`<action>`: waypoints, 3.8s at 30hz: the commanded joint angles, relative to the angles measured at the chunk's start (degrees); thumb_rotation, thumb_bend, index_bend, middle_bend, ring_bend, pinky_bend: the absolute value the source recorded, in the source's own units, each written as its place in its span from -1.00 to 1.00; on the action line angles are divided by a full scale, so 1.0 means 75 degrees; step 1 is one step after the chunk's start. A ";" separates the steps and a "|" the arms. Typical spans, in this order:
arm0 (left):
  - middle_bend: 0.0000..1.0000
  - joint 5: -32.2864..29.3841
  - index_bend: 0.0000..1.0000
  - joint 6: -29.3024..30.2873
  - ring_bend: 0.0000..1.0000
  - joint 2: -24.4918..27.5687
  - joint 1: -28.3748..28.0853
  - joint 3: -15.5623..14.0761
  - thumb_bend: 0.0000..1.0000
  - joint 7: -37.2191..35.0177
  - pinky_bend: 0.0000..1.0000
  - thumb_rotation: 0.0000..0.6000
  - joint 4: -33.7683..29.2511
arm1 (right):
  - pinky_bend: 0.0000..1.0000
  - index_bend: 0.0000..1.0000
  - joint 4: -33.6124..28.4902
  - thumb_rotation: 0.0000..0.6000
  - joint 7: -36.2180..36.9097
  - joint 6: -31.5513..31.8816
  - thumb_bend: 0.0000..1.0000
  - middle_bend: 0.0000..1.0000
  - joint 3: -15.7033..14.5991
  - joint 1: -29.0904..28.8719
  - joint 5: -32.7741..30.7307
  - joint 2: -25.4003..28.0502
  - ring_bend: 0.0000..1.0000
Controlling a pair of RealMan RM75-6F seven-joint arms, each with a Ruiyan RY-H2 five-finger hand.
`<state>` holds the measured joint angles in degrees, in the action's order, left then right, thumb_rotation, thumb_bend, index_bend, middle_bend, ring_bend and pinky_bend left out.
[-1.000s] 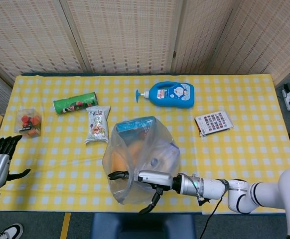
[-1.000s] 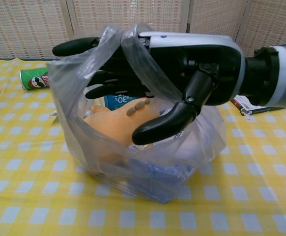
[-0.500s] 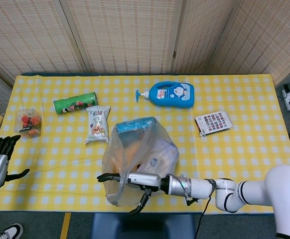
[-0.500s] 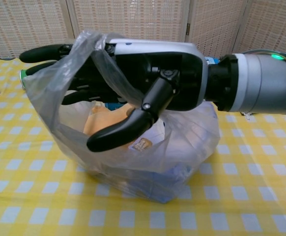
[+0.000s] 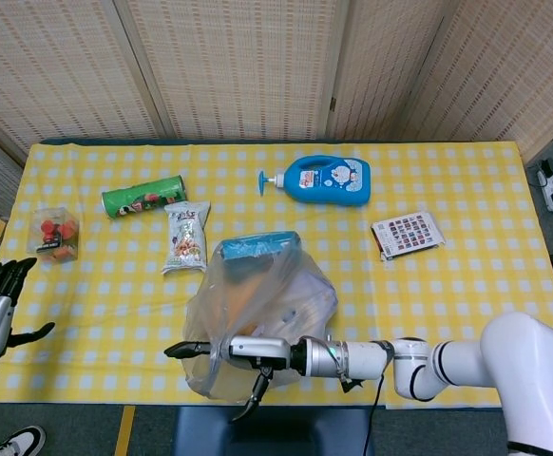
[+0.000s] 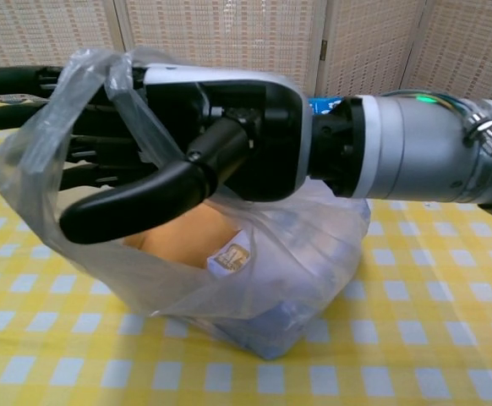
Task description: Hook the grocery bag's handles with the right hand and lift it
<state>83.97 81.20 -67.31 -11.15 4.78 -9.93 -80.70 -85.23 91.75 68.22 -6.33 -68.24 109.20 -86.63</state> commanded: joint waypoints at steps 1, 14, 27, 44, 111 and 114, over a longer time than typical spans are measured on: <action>-0.72 0.0005 -1.00 0.0012 -0.80 0.0009 0.0008 0.0001 -0.72 -0.0016 -0.99 1.00 -0.0004 | -1.00 -1.00 0.0205 1.00 0.0269 0.0033 -0.59 -1.00 0.0046 -0.0115 -0.0044 -0.0203 -0.99; -0.72 0.0063 -1.00 0.0137 -0.80 0.0072 0.0065 0.0006 -0.72 -0.0127 -0.99 1.00 -0.0033 | -1.00 -1.00 0.0714 1.00 0.0617 -0.0055 -0.60 -1.00 -0.0030 -0.0314 -0.0140 -0.0691 -0.97; -0.72 0.0074 -1.00 0.0122 -0.80 0.0062 0.0063 -0.0003 -0.72 -0.0100 -0.99 1.00 -0.0036 | -1.00 -1.00 0.0952 1.00 0.1270 0.0547 -0.61 -1.00 -0.0012 -0.0277 -0.0156 -0.0888 -0.94; -0.72 0.0063 -1.00 0.0147 -0.80 0.0082 0.0085 0.0013 -0.72 -0.0162 -0.99 1.00 -0.0023 | -1.00 -1.00 0.2029 1.00 0.4443 0.1499 -0.61 -1.00 0.0287 -0.0020 -0.0744 -0.1538 -0.75; -0.72 -0.0091 -0.98 -0.0298 -0.80 -0.0084 -0.0123 -0.0008 -0.72 -0.0007 -0.99 1.00 0.0137 | 1.00 0.50 -0.3296 1.00 0.2741 -0.1703 0.23 0.64 0.6286 0.1039 -0.5959 0.2307 0.53; -0.72 -0.0127 -0.98 -0.0322 -0.80 -0.0081 -0.0127 0.0006 -0.72 -0.0030 -0.99 1.00 0.0154 | 1.00 0.51 -0.3764 1.00 0.2056 -0.1767 0.22 0.64 0.6768 0.1062 -0.6431 0.2677 0.53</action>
<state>83.02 78.79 -67.92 -12.10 4.83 -10.16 -79.56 -110.02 111.41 55.79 41.32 -59.82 64.29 -69.41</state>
